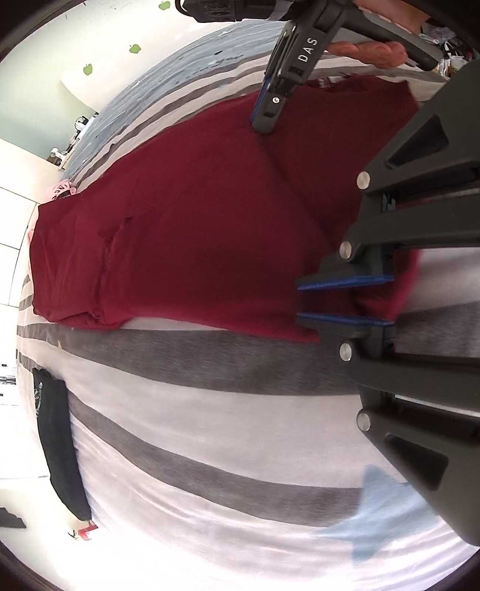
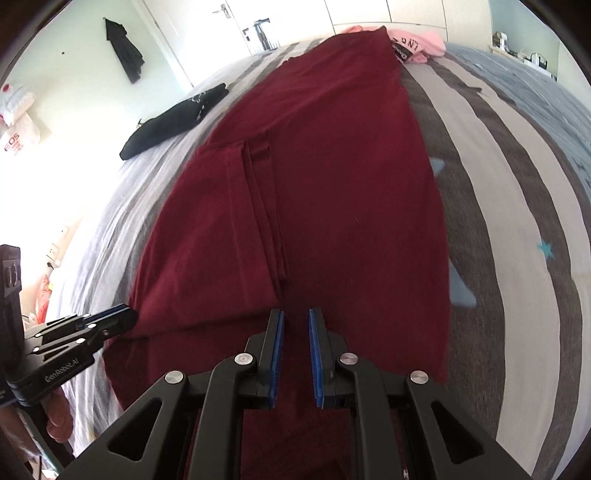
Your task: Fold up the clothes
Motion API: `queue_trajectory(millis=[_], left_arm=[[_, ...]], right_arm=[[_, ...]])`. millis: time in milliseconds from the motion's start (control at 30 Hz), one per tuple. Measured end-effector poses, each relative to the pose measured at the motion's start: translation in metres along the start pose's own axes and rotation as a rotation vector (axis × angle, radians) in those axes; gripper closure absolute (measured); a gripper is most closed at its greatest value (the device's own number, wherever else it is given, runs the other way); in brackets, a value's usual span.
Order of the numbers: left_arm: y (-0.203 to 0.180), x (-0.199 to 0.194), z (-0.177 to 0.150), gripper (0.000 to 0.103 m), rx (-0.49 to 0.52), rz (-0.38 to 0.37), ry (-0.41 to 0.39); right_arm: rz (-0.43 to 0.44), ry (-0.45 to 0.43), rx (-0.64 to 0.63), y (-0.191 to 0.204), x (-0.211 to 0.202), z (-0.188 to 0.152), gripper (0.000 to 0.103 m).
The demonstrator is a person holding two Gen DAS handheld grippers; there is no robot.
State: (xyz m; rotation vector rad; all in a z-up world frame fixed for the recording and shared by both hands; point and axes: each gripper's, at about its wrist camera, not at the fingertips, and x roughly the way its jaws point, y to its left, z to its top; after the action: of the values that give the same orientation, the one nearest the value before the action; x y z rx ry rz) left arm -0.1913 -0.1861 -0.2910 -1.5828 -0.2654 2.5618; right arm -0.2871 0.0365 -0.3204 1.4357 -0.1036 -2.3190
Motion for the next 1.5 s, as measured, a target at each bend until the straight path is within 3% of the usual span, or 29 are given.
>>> queue_trajectory(millis=[233,300,367,400,467,600,733,967,1167,1333,1400,1500], left_arm=[[0.0,-0.029,0.001,0.091,0.025,0.024,0.018],[0.001,-0.036,0.003,0.088,0.019,0.035,-0.001],[0.005,-0.042,0.001,0.078,-0.001,0.039,-0.016],[0.009,-0.044,0.001,0.067,-0.013,0.043,-0.02],[0.015,-0.043,0.001,0.059,-0.042,0.033,-0.018],[0.007,-0.026,0.012,0.053,-0.038,-0.006,-0.01],[0.001,0.009,0.013,0.052,-0.036,0.008,0.047],[0.006,0.015,0.006,0.046,-0.061,-0.016,0.037],[0.005,0.015,0.007,0.046,-0.078,-0.042,0.042],[0.001,0.016,0.006,0.067,-0.046,-0.026,0.054],[-0.003,0.016,0.006,0.077,-0.018,-0.02,0.061],[-0.005,0.014,0.007,0.087,-0.008,-0.02,0.059]], right_arm=[[-0.037,-0.024,0.036,-0.016,-0.033,-0.017,0.09],[-0.078,-0.043,0.058,-0.025,-0.043,-0.013,0.08],[-0.113,-0.065,0.095,-0.036,-0.051,-0.012,0.061],[-0.125,-0.075,0.117,-0.042,-0.054,-0.012,0.06],[-0.142,-0.065,0.15,-0.05,-0.054,-0.014,0.06],[-0.13,-0.046,0.157,-0.051,-0.054,-0.021,0.06],[-0.121,-0.021,0.156,-0.046,-0.048,-0.027,0.06],[-0.091,-0.009,0.203,-0.049,-0.038,-0.033,0.058],[-0.052,0.007,0.204,-0.042,-0.034,-0.032,0.058],[-0.043,0.026,0.172,-0.032,-0.028,-0.032,0.056],[-0.048,0.028,0.173,-0.033,-0.026,-0.032,0.061],[-0.049,0.032,0.19,-0.039,-0.026,-0.032,0.083]])
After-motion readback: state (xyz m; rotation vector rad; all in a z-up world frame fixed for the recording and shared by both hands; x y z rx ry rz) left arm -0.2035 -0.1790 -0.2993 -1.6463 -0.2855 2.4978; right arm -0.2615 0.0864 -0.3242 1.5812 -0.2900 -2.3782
